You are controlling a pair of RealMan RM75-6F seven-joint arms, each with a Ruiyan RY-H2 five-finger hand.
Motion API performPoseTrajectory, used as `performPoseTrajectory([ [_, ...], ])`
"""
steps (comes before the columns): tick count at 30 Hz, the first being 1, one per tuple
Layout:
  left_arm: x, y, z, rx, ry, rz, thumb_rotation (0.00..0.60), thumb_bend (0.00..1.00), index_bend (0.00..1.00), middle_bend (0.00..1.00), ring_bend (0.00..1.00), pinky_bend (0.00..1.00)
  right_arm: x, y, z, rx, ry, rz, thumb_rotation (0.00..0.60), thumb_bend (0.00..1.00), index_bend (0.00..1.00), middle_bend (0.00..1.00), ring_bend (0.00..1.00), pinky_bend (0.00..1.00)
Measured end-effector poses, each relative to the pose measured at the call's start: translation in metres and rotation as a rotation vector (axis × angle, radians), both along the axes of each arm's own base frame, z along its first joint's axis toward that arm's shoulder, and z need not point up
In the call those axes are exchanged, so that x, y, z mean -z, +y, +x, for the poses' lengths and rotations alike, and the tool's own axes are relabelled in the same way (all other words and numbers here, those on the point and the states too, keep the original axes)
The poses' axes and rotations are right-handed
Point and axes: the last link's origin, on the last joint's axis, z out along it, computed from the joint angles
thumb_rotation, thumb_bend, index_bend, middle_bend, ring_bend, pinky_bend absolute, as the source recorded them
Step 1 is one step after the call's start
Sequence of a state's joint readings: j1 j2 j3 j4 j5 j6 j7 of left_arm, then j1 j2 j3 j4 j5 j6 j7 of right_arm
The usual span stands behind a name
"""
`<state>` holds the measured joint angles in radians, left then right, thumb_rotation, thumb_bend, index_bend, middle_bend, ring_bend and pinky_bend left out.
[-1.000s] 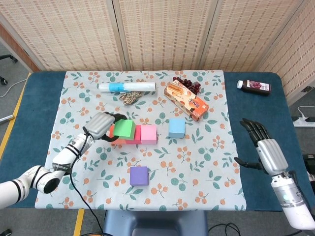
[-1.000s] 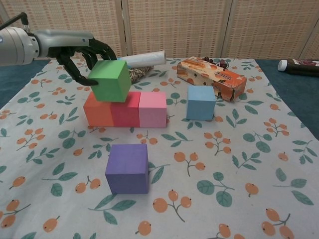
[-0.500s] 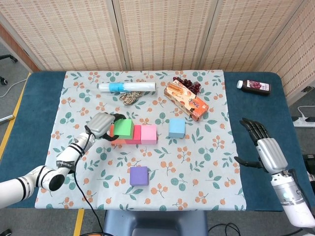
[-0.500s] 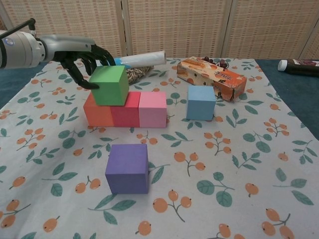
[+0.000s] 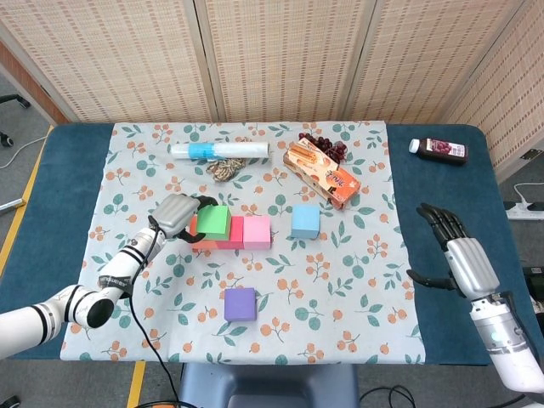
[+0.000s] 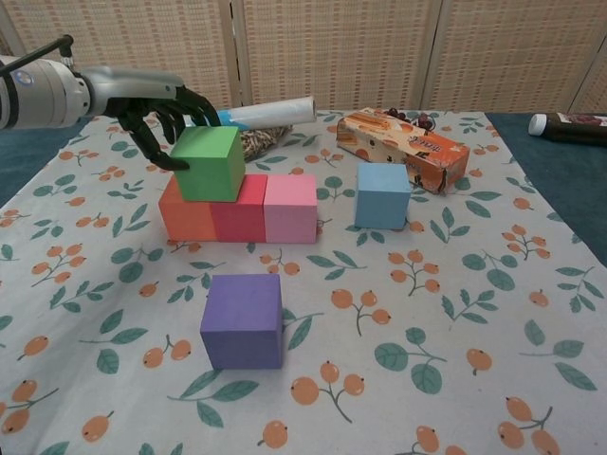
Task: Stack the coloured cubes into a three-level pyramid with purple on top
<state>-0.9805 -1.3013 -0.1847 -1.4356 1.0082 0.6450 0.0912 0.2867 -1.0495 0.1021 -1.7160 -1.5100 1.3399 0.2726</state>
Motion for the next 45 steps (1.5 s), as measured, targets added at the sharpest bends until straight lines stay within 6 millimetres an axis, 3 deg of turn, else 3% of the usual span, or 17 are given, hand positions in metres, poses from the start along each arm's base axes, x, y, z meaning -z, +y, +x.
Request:
performPoseTrajectory([
  [12,0.0004,0.0009,0.0002,-0.003,0.013,-0.006,0.6,0.34,0.31,0.35,0.35,0.31,-0.0004,-0.001,-0.0029,0.007,-0.005,0.001,0.6,0.08,0.0,0.02,0.0,0.0],
  [27,0.0007,0.0006,-0.0024,-0.009,0.027,-0.008,0.6,0.35,0.17,0.22,0.33,0.31,-0.0006,-0.0013,-0.0025,0.004,-0.012,0.004,0.6,0.08,0.0,0.02,0.0,0.0],
  [45,0.0009,-0.0021,-0.0041,-0.003,0.038,-0.011,0.6,0.35,0.16,0.19,0.31,0.31,-0.002,-0.0002,-0.0029,0.005,-0.019,0.002,0.6,0.08,0.0,0.02,0.0,0.0],
])
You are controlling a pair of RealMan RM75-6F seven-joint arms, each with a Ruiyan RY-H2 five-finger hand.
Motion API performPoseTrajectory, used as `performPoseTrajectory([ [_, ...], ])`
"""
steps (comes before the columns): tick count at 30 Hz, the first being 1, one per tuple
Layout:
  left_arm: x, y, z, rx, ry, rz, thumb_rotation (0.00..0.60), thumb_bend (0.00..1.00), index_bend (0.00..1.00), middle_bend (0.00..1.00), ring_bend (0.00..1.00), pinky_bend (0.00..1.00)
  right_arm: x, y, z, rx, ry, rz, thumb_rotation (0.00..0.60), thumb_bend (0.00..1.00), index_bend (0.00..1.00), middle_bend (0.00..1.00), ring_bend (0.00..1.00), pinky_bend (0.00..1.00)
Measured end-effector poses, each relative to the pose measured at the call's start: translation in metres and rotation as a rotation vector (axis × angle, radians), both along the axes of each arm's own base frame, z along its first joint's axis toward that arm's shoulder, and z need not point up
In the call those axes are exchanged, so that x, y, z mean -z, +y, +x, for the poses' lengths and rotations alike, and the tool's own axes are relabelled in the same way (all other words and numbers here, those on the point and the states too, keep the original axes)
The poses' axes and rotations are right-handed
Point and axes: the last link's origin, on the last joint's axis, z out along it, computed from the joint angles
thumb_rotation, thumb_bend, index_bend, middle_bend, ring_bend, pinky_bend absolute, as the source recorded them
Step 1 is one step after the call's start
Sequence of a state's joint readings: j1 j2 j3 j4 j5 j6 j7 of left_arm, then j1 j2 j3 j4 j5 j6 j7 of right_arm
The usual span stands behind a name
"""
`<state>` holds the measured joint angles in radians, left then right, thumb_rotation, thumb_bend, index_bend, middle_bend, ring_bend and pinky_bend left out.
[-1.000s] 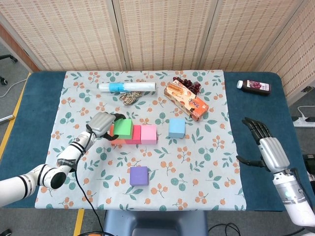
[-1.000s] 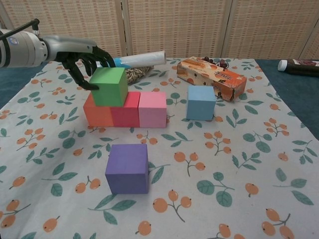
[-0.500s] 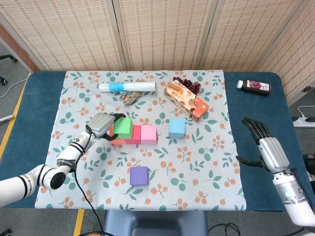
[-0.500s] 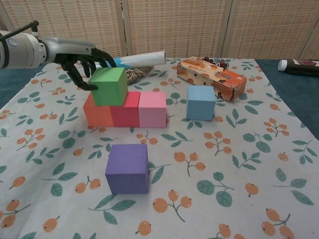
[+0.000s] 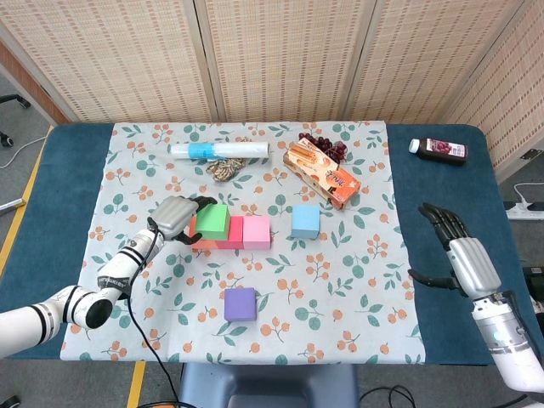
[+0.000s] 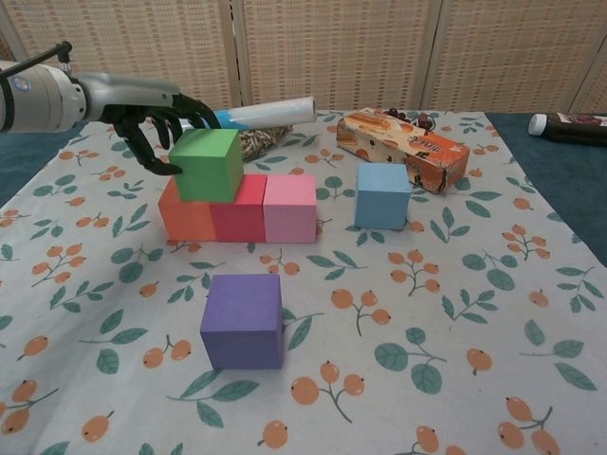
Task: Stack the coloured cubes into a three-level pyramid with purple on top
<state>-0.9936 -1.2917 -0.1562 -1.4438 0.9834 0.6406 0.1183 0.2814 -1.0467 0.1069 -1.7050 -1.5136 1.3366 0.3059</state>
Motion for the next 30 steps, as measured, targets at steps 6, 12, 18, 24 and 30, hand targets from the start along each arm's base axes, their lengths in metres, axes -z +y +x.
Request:
performPoseTrajectory([
  [6,0.0,-0.001,0.001,0.0,0.002,0.0,0.6,0.35,0.14,0.17,0.31,0.31,-0.001,0.0,-0.001,0.002,-0.001,-0.001,0.6,0.08,0.0,0.02,0.0,0.0],
  [12,0.001,-0.002,0.003,0.005,0.006,0.001,0.6,0.35,0.12,0.15,0.3,0.32,-0.001,0.0,-0.002,0.005,-0.003,0.003,0.6,0.08,0.0,0.02,0.0,0.0],
  [18,-0.001,-0.002,0.004,0.003,0.0,0.014,0.6,0.35,0.06,0.14,0.3,0.33,-0.002,0.0,-0.003,0.005,0.0,0.003,0.6,0.08,0.0,0.02,0.0,0.0],
  [24,-0.007,-0.005,0.003,0.007,-0.003,0.053,0.6,0.35,0.0,0.1,0.28,0.34,-0.002,-0.002,-0.001,0.001,0.006,0.014,0.6,0.08,0.0,0.02,0.0,0.0],
  [30,-0.023,-0.013,-0.008,-0.016,-0.049,0.131,0.6,0.35,0.0,0.08,0.2,0.3,0.002,-0.009,0.001,0.007,0.023,0.053,0.6,0.08,0.0,0.02,0.0,0.0],
])
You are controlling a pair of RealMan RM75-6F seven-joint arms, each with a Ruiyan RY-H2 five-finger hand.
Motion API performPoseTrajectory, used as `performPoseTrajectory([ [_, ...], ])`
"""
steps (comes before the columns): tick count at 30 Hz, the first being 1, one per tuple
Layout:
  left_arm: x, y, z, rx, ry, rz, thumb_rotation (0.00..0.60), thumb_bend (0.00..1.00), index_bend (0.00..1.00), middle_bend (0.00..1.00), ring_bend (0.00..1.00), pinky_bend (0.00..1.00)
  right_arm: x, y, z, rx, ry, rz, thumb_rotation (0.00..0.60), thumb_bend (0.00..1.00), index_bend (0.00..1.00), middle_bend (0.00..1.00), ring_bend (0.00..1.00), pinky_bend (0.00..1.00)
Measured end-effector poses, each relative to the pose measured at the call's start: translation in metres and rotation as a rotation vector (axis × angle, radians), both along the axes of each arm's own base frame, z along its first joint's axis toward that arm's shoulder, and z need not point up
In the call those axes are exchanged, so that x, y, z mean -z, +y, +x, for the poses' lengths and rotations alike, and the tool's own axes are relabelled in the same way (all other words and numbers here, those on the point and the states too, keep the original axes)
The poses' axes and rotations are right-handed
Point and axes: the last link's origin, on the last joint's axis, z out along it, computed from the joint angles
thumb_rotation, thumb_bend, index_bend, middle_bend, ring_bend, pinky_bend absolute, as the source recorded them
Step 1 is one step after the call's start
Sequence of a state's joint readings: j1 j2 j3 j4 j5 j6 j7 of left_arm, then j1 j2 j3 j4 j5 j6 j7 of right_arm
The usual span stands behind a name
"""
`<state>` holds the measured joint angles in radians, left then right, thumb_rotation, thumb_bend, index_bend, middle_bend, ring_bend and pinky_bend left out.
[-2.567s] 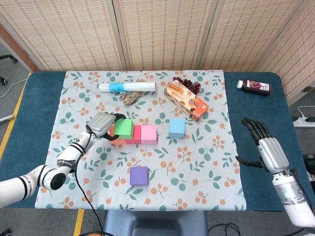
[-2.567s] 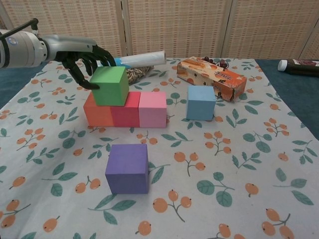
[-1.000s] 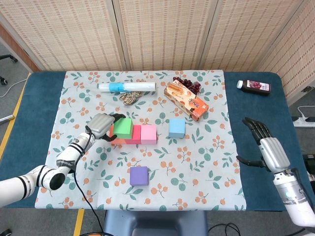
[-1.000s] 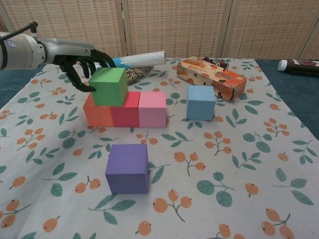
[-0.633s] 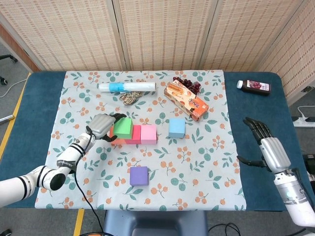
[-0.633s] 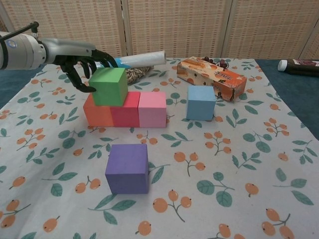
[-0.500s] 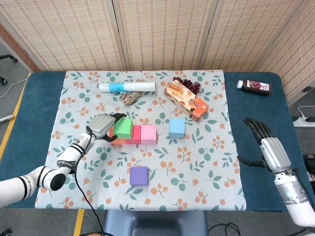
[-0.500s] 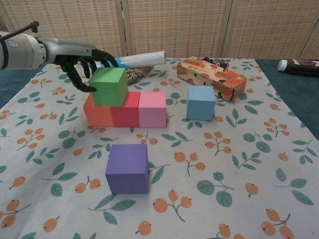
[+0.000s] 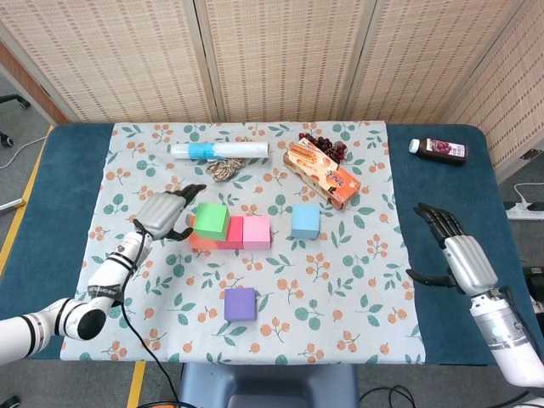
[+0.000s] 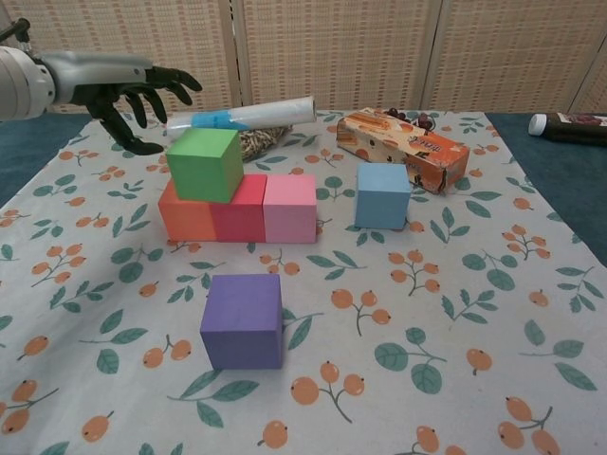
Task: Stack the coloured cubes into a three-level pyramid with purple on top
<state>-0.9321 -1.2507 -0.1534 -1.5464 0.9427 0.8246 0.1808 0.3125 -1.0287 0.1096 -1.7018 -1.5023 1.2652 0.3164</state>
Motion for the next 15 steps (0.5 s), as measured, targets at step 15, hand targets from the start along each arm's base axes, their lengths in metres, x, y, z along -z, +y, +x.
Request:
performPoseTrajectory([
  [15,-0.014,-0.015,-0.034,-0.102,-0.188,-0.054,0.6,0.35,0.0,0.01,0.06,0.2,0.007,-0.038,0.031,-0.061,0.015,0.047,0.6,0.08,0.0,0.02,0.0,0.0],
])
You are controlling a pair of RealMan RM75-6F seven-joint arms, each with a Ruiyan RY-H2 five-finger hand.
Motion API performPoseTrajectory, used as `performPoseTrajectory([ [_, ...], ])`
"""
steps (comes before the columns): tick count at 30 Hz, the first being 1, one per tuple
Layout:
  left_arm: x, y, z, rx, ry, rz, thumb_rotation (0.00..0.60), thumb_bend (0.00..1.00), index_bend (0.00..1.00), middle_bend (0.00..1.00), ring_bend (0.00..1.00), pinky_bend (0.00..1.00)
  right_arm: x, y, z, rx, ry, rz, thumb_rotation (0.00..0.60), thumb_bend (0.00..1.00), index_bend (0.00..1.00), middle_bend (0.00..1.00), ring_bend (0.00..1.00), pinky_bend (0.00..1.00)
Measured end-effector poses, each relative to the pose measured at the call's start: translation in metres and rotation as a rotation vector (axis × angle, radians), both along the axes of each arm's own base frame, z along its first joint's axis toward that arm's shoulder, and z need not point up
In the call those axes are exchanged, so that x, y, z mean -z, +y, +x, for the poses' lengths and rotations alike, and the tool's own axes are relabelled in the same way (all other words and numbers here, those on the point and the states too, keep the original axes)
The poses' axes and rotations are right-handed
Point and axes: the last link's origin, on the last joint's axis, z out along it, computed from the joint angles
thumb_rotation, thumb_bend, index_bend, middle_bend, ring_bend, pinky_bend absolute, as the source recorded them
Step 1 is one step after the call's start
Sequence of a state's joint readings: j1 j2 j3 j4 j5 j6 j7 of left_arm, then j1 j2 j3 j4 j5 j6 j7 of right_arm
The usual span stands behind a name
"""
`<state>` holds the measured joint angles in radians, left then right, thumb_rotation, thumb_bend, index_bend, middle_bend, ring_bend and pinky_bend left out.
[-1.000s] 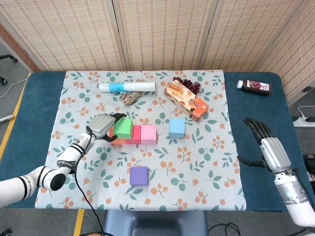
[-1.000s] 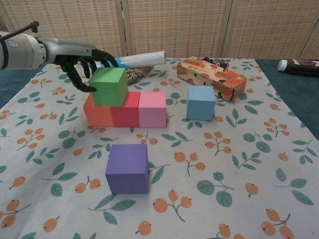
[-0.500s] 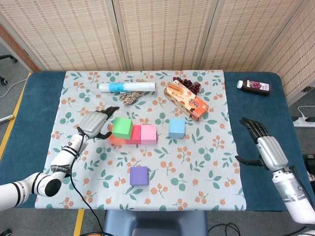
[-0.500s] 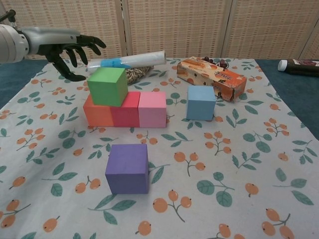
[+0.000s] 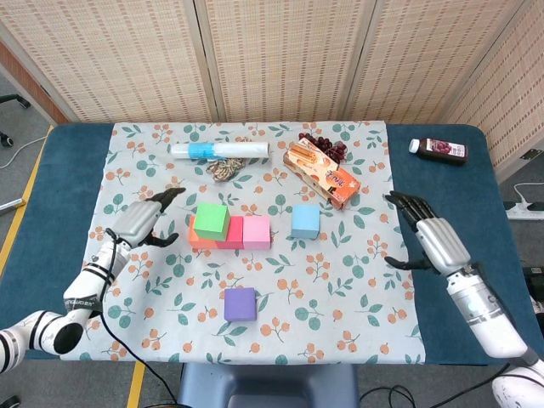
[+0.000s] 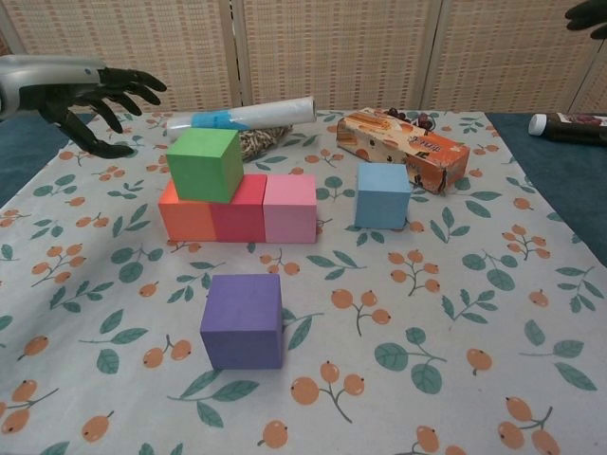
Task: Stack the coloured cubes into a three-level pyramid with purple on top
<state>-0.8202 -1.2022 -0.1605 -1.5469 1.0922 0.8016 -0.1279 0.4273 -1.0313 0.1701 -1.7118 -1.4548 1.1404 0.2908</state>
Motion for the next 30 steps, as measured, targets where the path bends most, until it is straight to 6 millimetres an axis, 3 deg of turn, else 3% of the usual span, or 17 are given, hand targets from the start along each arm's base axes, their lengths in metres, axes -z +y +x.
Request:
performPoseTrajectory([
  [9,0.016,0.018,0.005,0.036,-0.008,-0.124,0.6,0.34,0.0,0.0,0.0,0.15,-0.015,0.002,0.008,-0.018,0.003,-0.053,0.6,0.08,0.0,0.02,0.0,0.0],
  [18,0.036,0.033,0.016,0.07,-0.001,-0.188,0.6,0.34,0.0,0.0,0.0,0.15,-0.02,0.009,-0.002,0.011,-0.006,-0.071,0.6,0.08,0.0,0.02,0.0,0.0],
  [22,0.039,0.038,0.018,0.067,-0.011,-0.192,0.6,0.34,0.02,0.02,0.06,0.17,-0.019,0.009,-0.005,0.018,-0.006,-0.071,0.6,0.08,0.0,0.02,0.0,0.0],
  [30,0.042,0.042,0.02,0.065,-0.01,-0.193,0.6,0.33,0.14,0.19,0.2,0.19,-0.016,0.009,-0.009,0.029,-0.005,-0.061,0.6,0.08,0.0,0.02,0.0,0.0],
])
